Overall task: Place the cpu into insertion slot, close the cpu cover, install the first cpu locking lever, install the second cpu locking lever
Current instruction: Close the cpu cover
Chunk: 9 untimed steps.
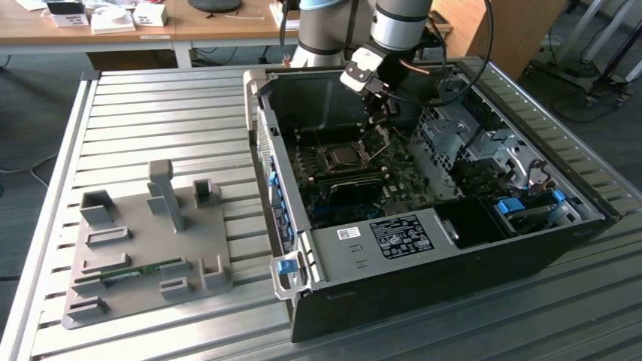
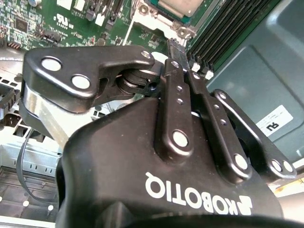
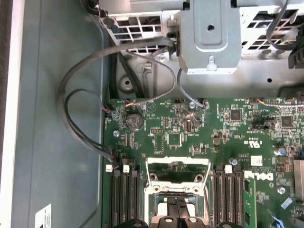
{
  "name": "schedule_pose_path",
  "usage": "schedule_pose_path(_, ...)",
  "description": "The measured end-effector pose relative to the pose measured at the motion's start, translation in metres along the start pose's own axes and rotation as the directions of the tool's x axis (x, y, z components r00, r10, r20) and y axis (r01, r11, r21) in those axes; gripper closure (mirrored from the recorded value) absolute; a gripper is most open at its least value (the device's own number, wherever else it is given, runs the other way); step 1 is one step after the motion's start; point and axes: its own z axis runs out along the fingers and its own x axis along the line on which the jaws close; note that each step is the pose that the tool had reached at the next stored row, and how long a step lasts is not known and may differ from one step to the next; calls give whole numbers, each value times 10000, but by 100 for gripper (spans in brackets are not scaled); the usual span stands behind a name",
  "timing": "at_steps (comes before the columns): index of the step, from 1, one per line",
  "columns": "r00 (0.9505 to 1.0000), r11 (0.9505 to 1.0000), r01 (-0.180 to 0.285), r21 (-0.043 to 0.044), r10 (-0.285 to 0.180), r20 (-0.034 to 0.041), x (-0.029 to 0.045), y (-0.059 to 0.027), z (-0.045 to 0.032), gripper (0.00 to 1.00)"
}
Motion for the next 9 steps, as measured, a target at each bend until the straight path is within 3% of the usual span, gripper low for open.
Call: schedule_pose_path(9,10000,10000,0,0,0,0,9,120,5,89)
